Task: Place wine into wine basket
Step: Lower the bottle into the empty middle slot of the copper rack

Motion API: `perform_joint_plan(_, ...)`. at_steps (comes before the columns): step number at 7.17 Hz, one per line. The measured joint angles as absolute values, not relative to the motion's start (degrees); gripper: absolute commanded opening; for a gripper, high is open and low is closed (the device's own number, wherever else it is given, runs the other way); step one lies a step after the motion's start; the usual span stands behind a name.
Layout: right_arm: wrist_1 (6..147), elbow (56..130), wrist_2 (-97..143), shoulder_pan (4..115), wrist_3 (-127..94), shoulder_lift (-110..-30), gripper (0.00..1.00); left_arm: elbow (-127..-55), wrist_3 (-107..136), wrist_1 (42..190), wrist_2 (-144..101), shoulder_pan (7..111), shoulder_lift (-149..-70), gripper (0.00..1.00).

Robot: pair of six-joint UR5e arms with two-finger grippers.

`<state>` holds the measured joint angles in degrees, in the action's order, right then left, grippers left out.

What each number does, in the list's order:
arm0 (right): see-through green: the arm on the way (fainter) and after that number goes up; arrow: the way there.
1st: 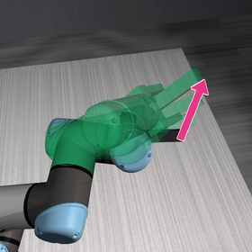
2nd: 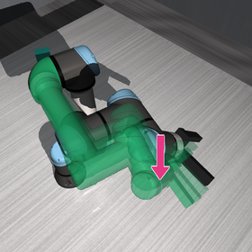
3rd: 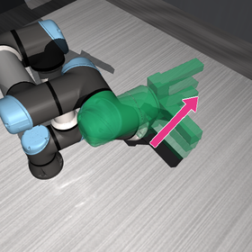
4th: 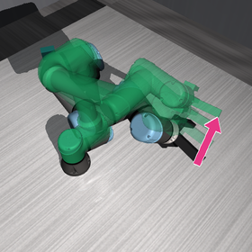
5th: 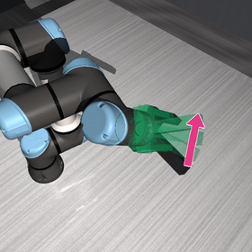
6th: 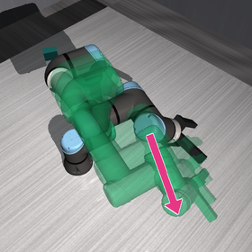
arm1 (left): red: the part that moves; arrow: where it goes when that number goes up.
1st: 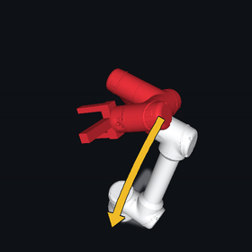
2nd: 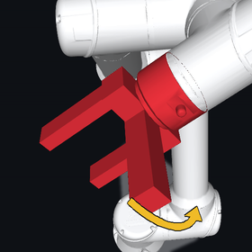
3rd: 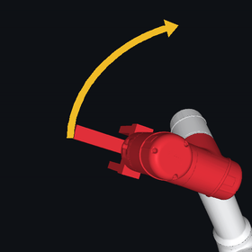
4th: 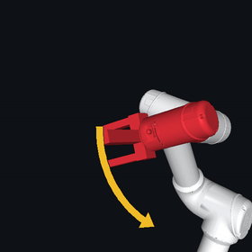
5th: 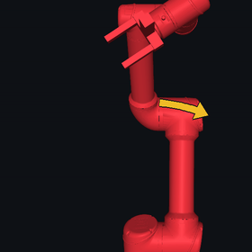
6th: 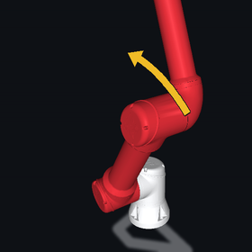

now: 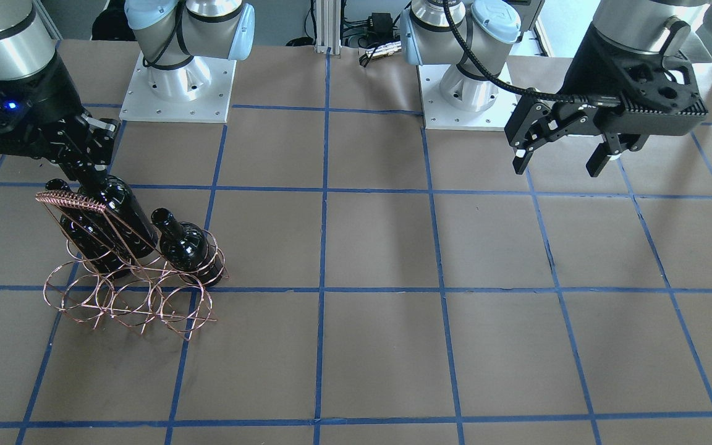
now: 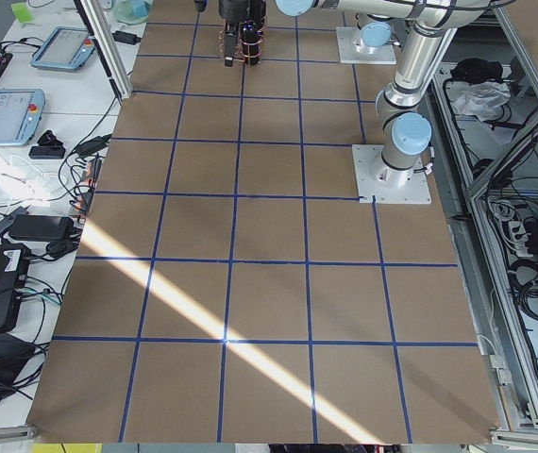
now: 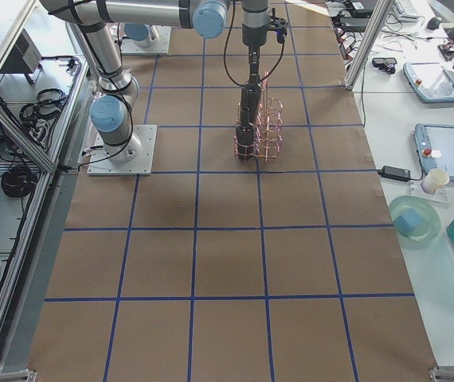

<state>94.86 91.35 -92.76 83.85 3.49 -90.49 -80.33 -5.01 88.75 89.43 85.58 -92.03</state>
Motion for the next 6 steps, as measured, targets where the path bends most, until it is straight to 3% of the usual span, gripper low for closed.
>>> perform_joint_plan(6, 98.8, 94.3, -92.7, 83.8, 3.6, -88.5, 0.00, -80.3, -5.0, 88.8, 89.5, 85.3, -91.8, 1.00)
